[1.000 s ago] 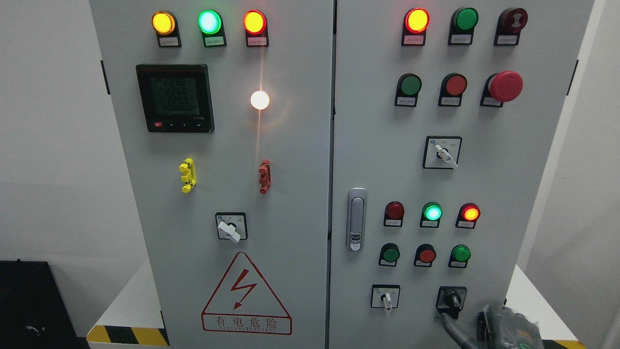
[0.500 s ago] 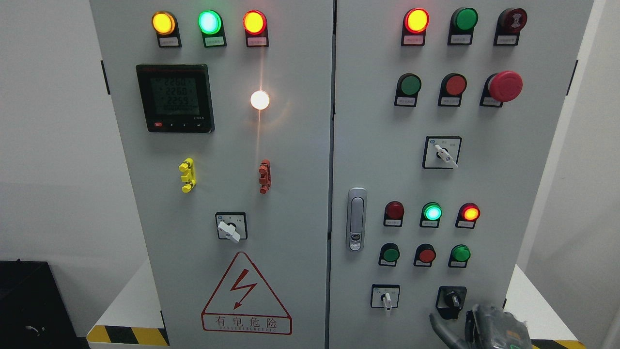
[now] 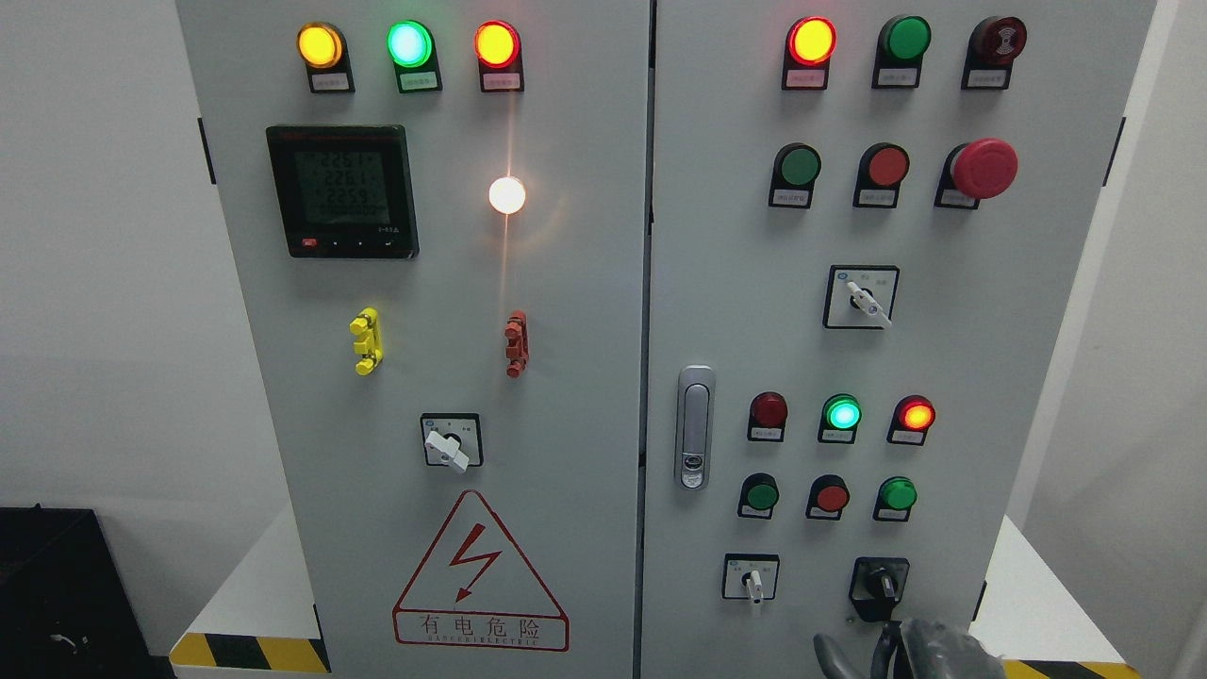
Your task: Flip black knob to close circuit
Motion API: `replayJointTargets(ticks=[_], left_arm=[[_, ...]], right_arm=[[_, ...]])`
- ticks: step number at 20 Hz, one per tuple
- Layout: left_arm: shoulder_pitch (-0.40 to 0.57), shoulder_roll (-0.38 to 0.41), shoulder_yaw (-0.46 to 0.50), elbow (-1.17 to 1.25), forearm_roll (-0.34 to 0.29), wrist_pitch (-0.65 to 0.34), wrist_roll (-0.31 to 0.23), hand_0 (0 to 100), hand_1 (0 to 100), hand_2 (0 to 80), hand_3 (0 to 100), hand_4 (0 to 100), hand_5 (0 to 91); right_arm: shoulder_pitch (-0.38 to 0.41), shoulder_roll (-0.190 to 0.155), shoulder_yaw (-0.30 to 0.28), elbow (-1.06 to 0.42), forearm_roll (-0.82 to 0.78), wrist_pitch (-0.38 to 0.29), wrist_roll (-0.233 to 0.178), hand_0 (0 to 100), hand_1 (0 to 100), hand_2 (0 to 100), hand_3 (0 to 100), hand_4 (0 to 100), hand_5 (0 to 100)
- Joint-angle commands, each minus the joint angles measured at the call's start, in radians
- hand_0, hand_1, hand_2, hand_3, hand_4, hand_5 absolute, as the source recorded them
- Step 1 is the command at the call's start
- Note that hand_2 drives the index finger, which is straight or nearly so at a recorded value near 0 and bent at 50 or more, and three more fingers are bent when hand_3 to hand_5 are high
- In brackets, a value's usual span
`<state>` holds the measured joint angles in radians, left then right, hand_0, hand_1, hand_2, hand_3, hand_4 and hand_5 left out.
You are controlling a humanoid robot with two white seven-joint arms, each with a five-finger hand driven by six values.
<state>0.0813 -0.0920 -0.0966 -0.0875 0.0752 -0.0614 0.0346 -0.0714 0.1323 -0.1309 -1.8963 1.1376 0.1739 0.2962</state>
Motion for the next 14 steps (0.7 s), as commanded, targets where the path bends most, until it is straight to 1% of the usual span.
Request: replayJointTargets(ticks=[1, 2, 3, 4, 7, 9, 11, 12, 13, 14], left_arm=[[0.0, 0.0, 0.0, 0.0, 0.0, 0.0, 0.001, 12, 56, 0.0, 0, 0, 0.0], [0.0, 0.0, 0.0, 0.0, 0.0, 0.0, 0.001, 12, 56, 0.0, 0, 0, 0.0], [0.0, 0.0, 0.0, 0.0, 0.0, 0.0, 0.001, 12, 56, 0.0, 0, 0, 0.0], [0.0, 0.0, 0.0, 0.0, 0.0, 0.0, 0.001, 12, 56, 0.0, 0, 0, 0.0], [0.0, 0.0, 0.0, 0.0, 0.0, 0.0, 0.001, 12, 56, 0.0, 0, 0, 0.0], [0.0, 0.0, 0.0, 0.0, 0.0, 0.0, 0.001, 12, 56, 0.0, 0, 0, 0.0], [0.0, 0.0, 0.0, 0.0, 0.0, 0.0, 0.001, 12, 56, 0.0, 0, 0, 0.0], [0.0, 0.0, 0.0, 0.0, 0.0, 0.0, 0.001, 12, 56, 0.0, 0, 0, 0.0], [0.0, 0.0, 0.0, 0.0, 0.0, 0.0, 0.001, 12, 56, 0.0, 0, 0, 0.0], [0.0, 0.0, 0.0, 0.0, 0.0, 0.0, 0.001, 12, 56, 0.0, 0, 0, 0.0]], right_arm=[[0.061, 0.0, 0.022, -0.099, -0.18, 0.003, -0.054, 0, 3, 43, 71, 65, 54], [0.061, 0.001, 0.014, -0.101, -0.227, 0.004, -0.057, 0, 3, 40, 67, 62, 50], [0.062, 0.0, -0.005, -0.104, -0.274, 0.004, -0.057, 0, 3, 39, 66, 61, 50], [0.074, -0.002, -0.016, -0.128, -0.321, 0.004, -0.055, 0, 4, 35, 60, 57, 46], [0.14, -0.005, -0.019, -0.173, -0.532, 0.013, -0.049, 0, 5, 30, 52, 50, 41], [0.197, -0.008, -0.022, -0.194, -0.689, 0.013, -0.052, 0, 5, 25, 46, 43, 36], [0.252, -0.011, -0.027, -0.198, -0.832, 0.001, -0.06, 0, 5, 17, 35, 32, 27], [0.277, -0.013, -0.029, -0.198, -0.911, -0.016, -0.074, 0, 4, 16, 33, 30, 25], [0.301, -0.014, -0.03, -0.198, -1.011, -0.051, -0.086, 0, 4, 11, 28, 25, 21], [0.329, -0.017, -0.032, -0.198, -1.129, -0.103, -0.089, 0, 3, 9, 27, 24, 18]])
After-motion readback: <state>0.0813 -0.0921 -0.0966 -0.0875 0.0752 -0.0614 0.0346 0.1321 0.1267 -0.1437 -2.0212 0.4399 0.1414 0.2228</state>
